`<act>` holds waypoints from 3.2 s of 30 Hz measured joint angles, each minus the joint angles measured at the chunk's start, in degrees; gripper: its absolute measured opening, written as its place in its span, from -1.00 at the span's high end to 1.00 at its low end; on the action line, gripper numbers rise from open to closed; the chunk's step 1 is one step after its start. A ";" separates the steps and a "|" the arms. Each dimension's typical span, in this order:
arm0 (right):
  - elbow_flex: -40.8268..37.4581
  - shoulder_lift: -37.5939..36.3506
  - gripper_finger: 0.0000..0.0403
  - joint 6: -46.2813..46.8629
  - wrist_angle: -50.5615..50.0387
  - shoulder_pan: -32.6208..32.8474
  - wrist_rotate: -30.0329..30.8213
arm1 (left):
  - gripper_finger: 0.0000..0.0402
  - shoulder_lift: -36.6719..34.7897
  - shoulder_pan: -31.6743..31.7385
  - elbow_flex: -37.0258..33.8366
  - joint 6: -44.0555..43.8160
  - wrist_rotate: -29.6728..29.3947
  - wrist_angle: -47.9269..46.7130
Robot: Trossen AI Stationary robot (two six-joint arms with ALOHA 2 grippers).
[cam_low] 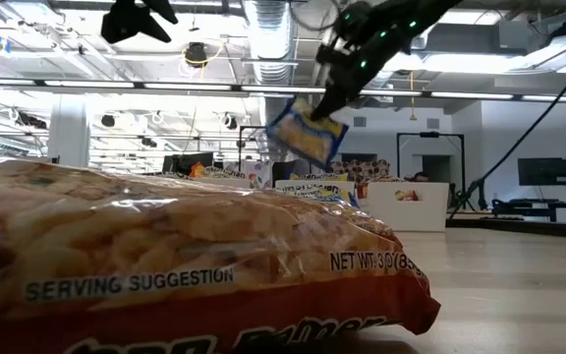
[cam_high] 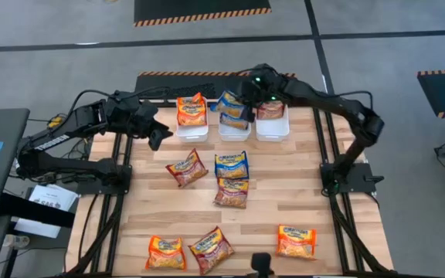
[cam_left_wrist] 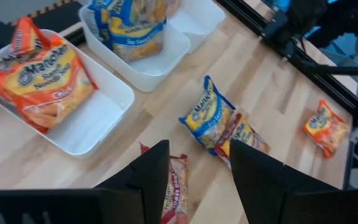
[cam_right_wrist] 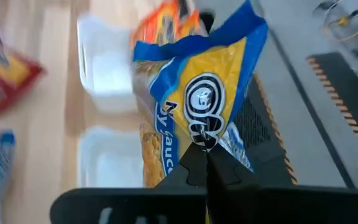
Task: Sort Maruchan noodles
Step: Put the bottom blue noodle soup pack into the middle white bin
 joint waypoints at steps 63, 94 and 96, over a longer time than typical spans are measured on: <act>16.08 22.37 0.51 -12.94 -21.45 8.93 37.15 | 0.22 -0.02 0.00 0.00 2.12 -1.30 -0.68; 16.08 18.21 0.40 -4.81 -12.47 10.42 5.88 | 0.22 -0.01 0.00 0.00 2.05 -1.34 -0.68; 16.08 18.51 0.40 -4.85 -11.50 9.89 4.70 | 0.22 0.00 0.00 0.00 2.07 -1.36 -0.68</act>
